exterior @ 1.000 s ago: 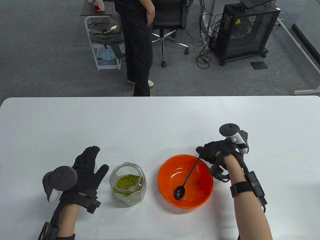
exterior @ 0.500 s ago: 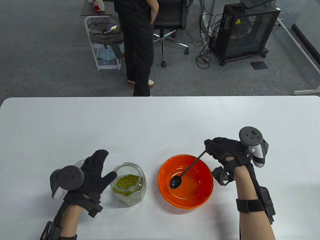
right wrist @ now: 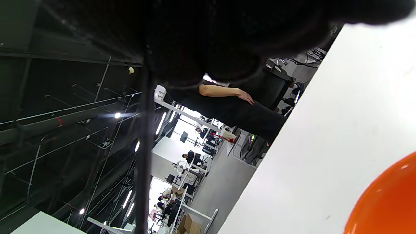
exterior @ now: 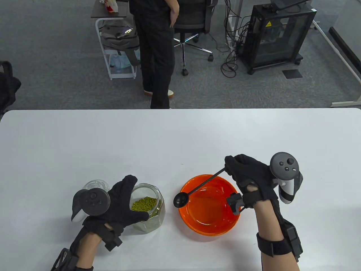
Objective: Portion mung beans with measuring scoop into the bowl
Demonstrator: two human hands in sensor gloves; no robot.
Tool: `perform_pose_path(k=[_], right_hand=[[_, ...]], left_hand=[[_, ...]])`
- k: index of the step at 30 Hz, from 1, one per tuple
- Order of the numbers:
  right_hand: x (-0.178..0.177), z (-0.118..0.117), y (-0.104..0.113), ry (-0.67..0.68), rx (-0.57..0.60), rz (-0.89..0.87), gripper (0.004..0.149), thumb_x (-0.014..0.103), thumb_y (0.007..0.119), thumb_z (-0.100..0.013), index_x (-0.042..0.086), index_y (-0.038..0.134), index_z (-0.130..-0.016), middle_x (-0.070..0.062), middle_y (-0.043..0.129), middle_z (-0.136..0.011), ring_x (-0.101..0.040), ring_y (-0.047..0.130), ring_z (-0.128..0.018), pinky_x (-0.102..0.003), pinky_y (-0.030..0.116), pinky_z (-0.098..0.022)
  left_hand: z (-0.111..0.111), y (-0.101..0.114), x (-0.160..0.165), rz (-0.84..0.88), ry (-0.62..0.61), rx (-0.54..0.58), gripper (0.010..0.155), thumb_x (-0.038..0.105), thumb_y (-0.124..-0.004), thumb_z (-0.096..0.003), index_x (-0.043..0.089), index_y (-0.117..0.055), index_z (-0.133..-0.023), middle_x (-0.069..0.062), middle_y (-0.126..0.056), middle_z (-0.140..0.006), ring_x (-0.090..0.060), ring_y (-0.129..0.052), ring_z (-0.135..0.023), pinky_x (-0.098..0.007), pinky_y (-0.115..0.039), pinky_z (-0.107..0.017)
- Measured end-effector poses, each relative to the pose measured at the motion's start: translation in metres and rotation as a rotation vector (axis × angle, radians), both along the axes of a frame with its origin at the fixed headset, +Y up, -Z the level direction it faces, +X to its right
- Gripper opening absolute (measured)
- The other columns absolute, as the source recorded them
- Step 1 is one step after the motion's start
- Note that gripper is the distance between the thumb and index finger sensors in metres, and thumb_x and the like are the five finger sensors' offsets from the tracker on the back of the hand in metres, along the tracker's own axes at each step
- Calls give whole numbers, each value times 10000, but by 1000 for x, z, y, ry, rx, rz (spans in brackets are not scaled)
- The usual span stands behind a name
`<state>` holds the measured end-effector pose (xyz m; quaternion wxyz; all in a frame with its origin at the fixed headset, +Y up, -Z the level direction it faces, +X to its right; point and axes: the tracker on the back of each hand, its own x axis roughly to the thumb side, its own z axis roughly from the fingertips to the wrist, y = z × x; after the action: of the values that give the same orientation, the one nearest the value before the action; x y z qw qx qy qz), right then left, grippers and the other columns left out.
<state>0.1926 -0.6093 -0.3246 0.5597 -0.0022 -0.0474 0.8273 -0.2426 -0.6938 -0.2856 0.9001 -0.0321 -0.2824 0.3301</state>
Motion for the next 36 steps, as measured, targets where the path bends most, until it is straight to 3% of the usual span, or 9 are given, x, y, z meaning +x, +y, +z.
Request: perform_pose_path(k=[20, 27, 36], right_hand=[[-46, 17, 17, -6, 124, 15, 407, 462, 847, -471, 81, 960, -560, -144, 968, -527, -244, 941, -326, -401, 838, -262], [-84, 15, 24, 9, 168, 65, 406, 456, 844, -472, 78, 958, -565, -149, 965, -537, -251, 940, -336, -405, 836, -270], [-146, 17, 19, 62, 267, 270, 405, 458, 843, -471, 89, 962, -588, -144, 963, -575, -261, 943, -371, -410, 835, -300]], left_hand=[[0, -5, 6, -8, 24, -9, 1265, 848, -890, -375, -14, -304, -1090, -305, -424, -1139, -599, -565, -1027, -770, -485, -722], [-1, -6, 6, -1, 25, -14, 1263, 847, -892, -373, -9, -301, -1089, -303, -422, -1139, -597, -564, -1029, -767, -491, -722], [-1, -6, 6, 1, 22, -20, 1262, 846, -888, -379, -10, -292, -1090, -305, -418, -1138, -599, -565, -1026, -762, -497, -722]])
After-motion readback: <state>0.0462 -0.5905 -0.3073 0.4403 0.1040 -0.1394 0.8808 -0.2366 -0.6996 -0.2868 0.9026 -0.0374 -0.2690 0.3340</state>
